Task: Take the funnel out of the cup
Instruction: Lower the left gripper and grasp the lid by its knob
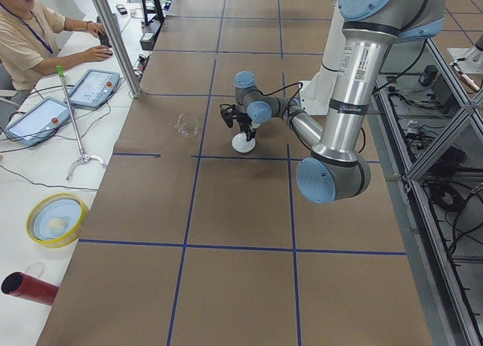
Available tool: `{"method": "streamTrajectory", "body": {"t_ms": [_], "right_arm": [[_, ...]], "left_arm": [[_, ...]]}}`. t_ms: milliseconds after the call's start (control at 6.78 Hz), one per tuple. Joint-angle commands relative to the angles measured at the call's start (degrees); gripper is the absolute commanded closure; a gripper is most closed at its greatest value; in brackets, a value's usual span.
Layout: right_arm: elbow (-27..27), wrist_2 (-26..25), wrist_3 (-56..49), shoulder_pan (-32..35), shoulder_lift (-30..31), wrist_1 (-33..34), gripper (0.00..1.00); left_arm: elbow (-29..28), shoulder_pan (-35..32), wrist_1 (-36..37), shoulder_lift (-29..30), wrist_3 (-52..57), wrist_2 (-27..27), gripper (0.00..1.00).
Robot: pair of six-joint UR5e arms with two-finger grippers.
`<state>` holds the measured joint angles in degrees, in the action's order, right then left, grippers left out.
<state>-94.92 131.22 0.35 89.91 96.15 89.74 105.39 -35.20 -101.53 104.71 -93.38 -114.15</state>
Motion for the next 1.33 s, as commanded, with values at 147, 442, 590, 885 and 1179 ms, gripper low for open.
{"method": "streamTrajectory", "body": {"t_ms": [147, 442, 590, 885, 1179], "right_arm": [[0.00, 0.00, 0.00, 0.00, 0.00, 0.00, 0.00], [0.00, 0.00, 0.00, 0.00, 0.00, 0.00, 0.00], [0.00, 0.00, 0.00, 0.00, 0.00, 0.00, 0.00], [0.00, 0.00, 0.00, 0.00, 0.00, 0.00, 0.00], [0.00, 0.00, 0.00, 0.00, 0.00, 0.00, 0.00]], "left_arm": [[0.07, -0.30, 0.02, -0.47, 0.39, 0.42, 0.31], [0.07, -0.48, 0.02, -0.39, 0.39, 0.51, 0.60], [0.07, -0.57, 0.02, -0.47, 0.39, 0.51, 0.90], [0.51, -0.83, 0.11, -0.39, 0.39, 0.51, 1.00], [7.06, -3.45, 6.56, 0.05, 0.39, 0.59, 1.00]]}}
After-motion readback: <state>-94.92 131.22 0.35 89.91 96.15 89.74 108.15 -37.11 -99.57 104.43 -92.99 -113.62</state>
